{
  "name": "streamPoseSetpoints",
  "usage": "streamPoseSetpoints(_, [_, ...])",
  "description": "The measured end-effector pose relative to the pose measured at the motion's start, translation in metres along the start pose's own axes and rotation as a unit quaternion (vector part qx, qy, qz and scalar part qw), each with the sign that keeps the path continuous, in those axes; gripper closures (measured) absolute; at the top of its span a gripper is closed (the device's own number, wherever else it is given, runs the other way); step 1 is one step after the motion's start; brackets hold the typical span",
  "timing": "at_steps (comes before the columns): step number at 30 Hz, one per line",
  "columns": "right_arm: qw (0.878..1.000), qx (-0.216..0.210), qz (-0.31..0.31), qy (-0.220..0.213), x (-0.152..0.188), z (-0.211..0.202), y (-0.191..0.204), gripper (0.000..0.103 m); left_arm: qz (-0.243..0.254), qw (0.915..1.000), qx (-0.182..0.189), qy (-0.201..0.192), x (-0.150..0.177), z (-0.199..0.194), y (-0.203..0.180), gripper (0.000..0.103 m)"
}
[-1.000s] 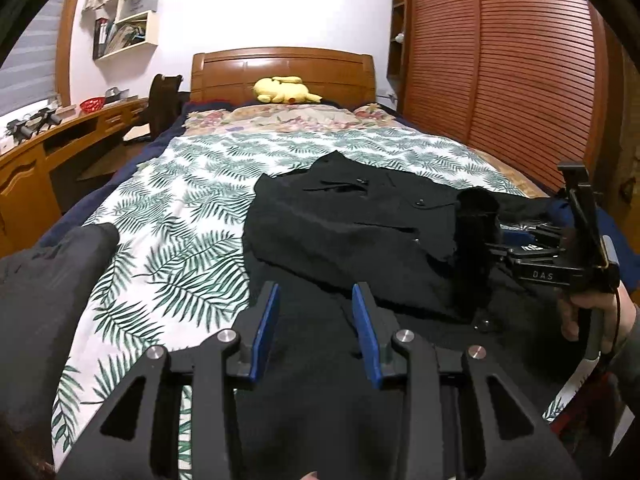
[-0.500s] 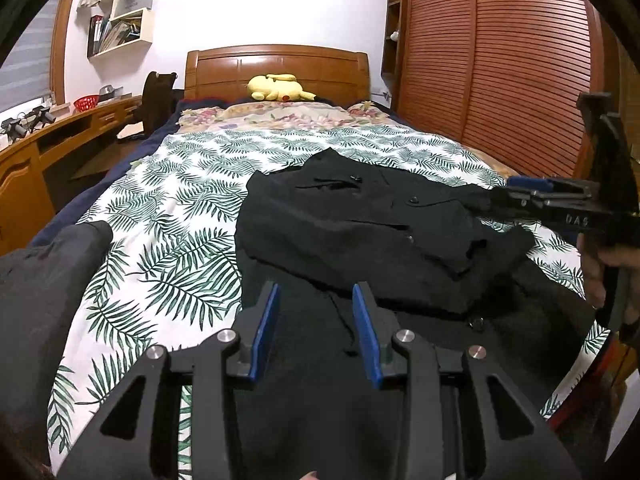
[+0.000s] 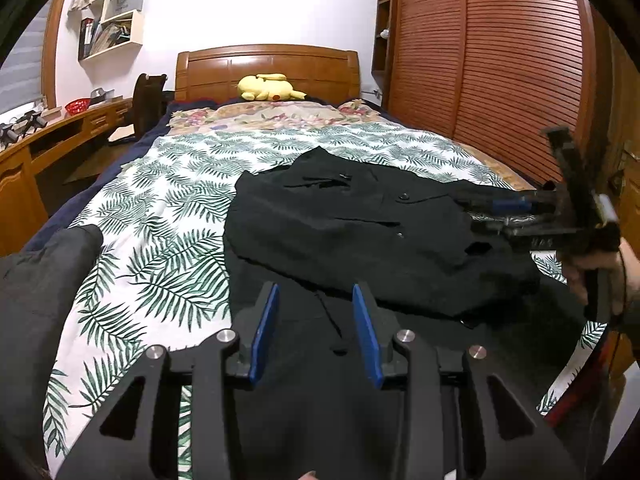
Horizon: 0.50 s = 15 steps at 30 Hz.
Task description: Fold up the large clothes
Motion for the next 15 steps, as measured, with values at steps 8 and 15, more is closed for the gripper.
streamPoseSetpoints(8, [0.996, -0.006, 0.043, 0.077, 0.058, 0.016, -0.036, 0.035, 0.01, 0.9997, 0.024, 0.0, -0.004, 0.008, -0.021, 0.066])
streamPoseSetpoints(15, [0.992, -0.06, 0.062, 0.087, 0.075, 0.015, -0.029, 0.06, 0.027, 0.9991, 0.031, 0.014, -0.001, 0.02, -0.04, 0.065])
Point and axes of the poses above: each gripper's, at about its wrist camera, not at the fingertips, and z roughly the way its jaws point, y to its left, x to its underside, the point moved 1 cm from there along z, roughly the way its jaws point, and after that the axes turned 11 degrees about -y, right-handed, at the moved point
